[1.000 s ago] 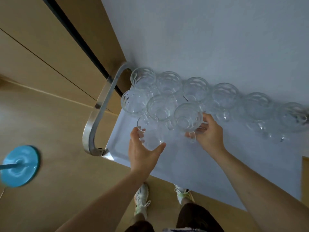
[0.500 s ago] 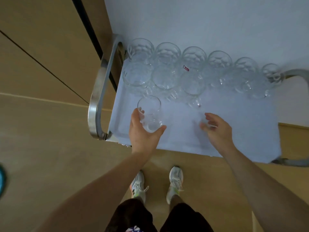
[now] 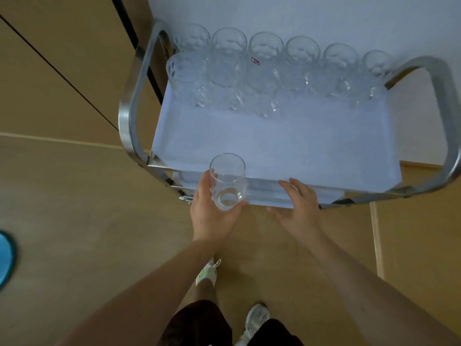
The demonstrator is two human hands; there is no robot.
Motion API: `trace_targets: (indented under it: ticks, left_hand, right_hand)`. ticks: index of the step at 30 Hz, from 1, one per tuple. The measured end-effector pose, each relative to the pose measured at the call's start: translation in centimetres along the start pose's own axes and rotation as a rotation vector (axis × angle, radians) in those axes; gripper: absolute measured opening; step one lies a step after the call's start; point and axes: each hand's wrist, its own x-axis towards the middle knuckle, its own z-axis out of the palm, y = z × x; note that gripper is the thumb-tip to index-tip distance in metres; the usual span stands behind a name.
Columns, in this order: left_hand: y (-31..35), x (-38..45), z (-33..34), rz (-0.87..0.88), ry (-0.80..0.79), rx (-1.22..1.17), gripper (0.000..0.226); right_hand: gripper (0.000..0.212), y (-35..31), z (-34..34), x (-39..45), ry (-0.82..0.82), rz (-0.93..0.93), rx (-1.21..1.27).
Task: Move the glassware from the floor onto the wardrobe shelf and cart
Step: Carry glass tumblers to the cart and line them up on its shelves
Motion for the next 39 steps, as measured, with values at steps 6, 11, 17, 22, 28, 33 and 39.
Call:
trace_targets:
  ticks: [6, 11, 17, 22, 28, 33, 39]
  left_hand:
    - [-2.8, -6.4, 4.7, 0.036, -0.014, 0.055, 0.092]
    - [-6.6, -8.5, 10.3, -0.006, -0.035, 0.053, 0.098]
    - [-10.9, -5.9, 16.2, 0.019, -0.031, 0.074, 0.081]
    - [-13.7, -1.3, 20.7, 0.083, -0.01, 0.0, 0.081]
    - [-15.7, 5.0, 25.3, 0.259, 0.035, -0.149, 0.094]
    - [-17.5, 9.2, 28.3, 0.399, 0.06, -0.237, 0.092]
    - [-19.3, 12.0, 30.0, 0.541, 0.081, -0.202, 0.104]
  right_hand:
    - [0.073, 6.4, 2.0, -4.1, -0.026, -0.069, -0.038]
    - [0.077, 11.3, 4.5, -4.3, -0.009, -0.076, 0.001]
    - [0.078, 16.3, 10.0, -1.8, 0.049, -0.095, 0.087]
    - [0.08, 19.7, 13.2, 2.4, 0.152, -0.124, 0.156]
    - [0.077, 21.8, 15.4, 8.7, 0.353, -0.252, 0.153]
    - [0.072, 23.5, 17.5, 12.8, 0.458, -0.285, 0.123]
    - [0.059, 24.2, 18.8, 14.3, 0.552, -0.327, 0.292]
